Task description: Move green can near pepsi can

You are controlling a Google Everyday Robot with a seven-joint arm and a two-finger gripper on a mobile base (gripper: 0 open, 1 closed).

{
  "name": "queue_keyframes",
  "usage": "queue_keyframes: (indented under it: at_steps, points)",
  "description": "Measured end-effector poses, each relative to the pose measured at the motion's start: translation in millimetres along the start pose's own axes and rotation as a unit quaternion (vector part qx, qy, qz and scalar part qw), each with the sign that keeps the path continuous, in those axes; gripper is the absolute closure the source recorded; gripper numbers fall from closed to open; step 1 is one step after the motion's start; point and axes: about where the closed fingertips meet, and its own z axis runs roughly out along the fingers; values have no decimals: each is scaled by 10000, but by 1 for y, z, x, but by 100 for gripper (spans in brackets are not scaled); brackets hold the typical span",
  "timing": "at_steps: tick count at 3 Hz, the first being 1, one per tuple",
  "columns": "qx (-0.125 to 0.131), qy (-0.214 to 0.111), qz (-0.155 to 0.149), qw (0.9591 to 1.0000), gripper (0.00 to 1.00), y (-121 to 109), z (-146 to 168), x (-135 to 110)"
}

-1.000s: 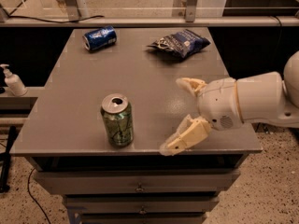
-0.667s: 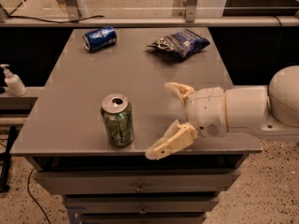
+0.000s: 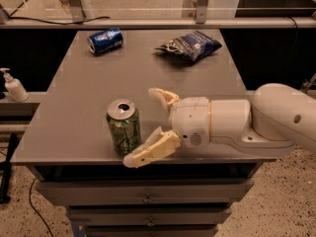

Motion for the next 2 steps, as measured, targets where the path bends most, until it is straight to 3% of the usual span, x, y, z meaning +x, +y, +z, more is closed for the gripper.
queue_keyframes:
  at_steps: [1,2]
  points:
    - [-225,-132,54,9996,0,7,23,-3]
    - [-448,-121,60,9989,18,15,43,-4]
